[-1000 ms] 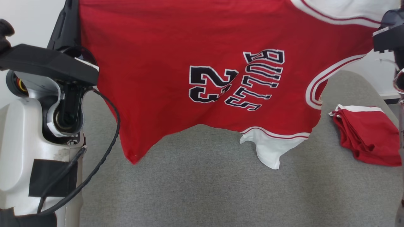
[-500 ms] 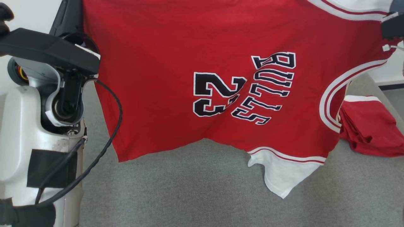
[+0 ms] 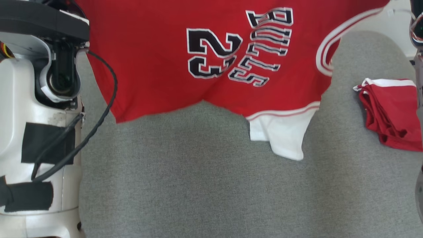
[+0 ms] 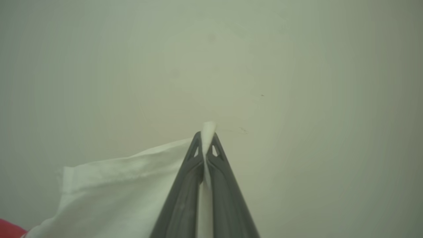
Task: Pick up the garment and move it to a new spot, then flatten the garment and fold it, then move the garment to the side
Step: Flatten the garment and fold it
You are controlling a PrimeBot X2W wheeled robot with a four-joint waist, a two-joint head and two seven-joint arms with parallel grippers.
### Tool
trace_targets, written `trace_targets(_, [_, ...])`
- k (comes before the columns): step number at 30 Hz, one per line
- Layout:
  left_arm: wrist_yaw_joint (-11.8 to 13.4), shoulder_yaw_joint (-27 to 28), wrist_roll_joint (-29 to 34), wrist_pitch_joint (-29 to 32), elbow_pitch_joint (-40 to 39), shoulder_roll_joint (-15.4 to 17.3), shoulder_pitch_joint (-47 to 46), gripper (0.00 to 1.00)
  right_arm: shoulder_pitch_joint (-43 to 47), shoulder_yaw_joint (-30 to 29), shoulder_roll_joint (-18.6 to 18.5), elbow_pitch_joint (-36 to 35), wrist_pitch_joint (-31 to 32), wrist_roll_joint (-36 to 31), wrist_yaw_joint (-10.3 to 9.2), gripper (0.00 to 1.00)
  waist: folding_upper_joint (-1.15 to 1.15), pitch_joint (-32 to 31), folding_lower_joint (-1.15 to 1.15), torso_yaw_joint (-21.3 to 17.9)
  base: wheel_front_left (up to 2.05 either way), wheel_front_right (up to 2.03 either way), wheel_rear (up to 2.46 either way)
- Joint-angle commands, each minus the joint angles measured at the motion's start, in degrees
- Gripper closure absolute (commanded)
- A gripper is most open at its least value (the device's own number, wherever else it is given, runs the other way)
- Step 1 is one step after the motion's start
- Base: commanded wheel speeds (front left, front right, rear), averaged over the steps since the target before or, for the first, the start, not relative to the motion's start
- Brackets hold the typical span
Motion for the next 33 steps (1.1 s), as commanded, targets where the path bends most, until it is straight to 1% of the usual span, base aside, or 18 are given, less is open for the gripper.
trace_targets(1, [-0.3, 0.1, 1.4, -1.9, 1.3, 0.4, -1.5, 1.00, -2.1, 0.6, 0.8, 1.1, -1.5, -1.4, -0.13, 1.00, 0.00, 2.5, -0.01, 0.3, 0.00, 0.00, 0.00])
trace_targets(6, [-1.4, -0.5, 3.1, -7.3, 4.6, 0.5, -5.6, 1.00, -7.3, -0.5, 2.3, 5.0, -5.2, -5.2, -0.13, 1.00, 0.00, 5.2, -0.01, 0.6, 0.00, 0.00, 0.00])
trace_targets(11, [-2.5, -1.8, 5.3, -12.3, 9.1, 1.0, -10.5, 1.00, -12.9, -1.9, 3.8, 8.3, -7.0, -9.6, -0.13, 1.00, 0.00, 6.5, -0.01, 0.9, 0.00, 0.00, 0.00])
trace_targets(15, [-3.0, -2.2, 6.1, -13.9, 11.9, 1.1, -13.8, 1.00, -16.1, -2.8, 4.3, 10.2, -7.2, -11.4, -0.13, 1.00, 0.00, 6.4, -0.01, 0.9, 0.00, 0.00, 0.00])
trace_targets(20, [-3.3, -2.0, 7.0, -15.9, 13.7, 0.8, -17.4, 1.00, -18.8, -5.6, 5.3, 8.3, -7.3, -12.9, -0.13, 1.00, 0.00, 7.2, -0.01, 1.2, 0.00, 0.00, 0.00])
trace_targets(23, [-3.8, -2.0, 6.9, -16.6, 14.3, 0.2, -17.6, 1.00, -17.8, -5.7, 5.2, 6.7, -7.2, -13.6, -0.13, 1.00, 0.00, 7.3, -0.01, 1.3, 0.00, 0.00, 0.00])
trace_targets(27, [-4.6, -2.7, 5.8, -16.9, 15.7, 0.0, -13.8, 1.00, -14.1, -2.1, 3.7, 8.3, -7.2, -13.2, -0.13, 1.00, 0.00, 7.4, -0.01, 1.3, 0.00, 0.00, 0.00])
trace_targets(28, [-4.6, -2.7, 5.8, -16.9, 15.7, 0.0, -13.8, 1.00, -14.1, -2.1, 3.7, 8.3, -7.2, -13.2, -0.13, 1.00, 0.00, 7.4, -0.01, 1.3, 0.00, 0.00, 0.00])
trace_targets(30, [-4.8, -3.9, 5.4, -16.8, 16.1, 0.0, -11.7, 1.00, -12.1, -0.6, 2.6, 9.4, -7.2, -11.6, -0.13, 1.00, 0.00, 7.2, -0.01, 1.3, 0.00, 0.00, 0.00])
trace_targets(33, [-5.0, -5.9, 3.6, -15.4, 16.0, 0.8, -8.5, 1.00, -8.3, 2.9, 0.8, 11.1, -6.9, -7.5, -0.13, 1.00, 0.00, 6.2, -0.01, 1.3, 0.00, 0.00, 0.00])
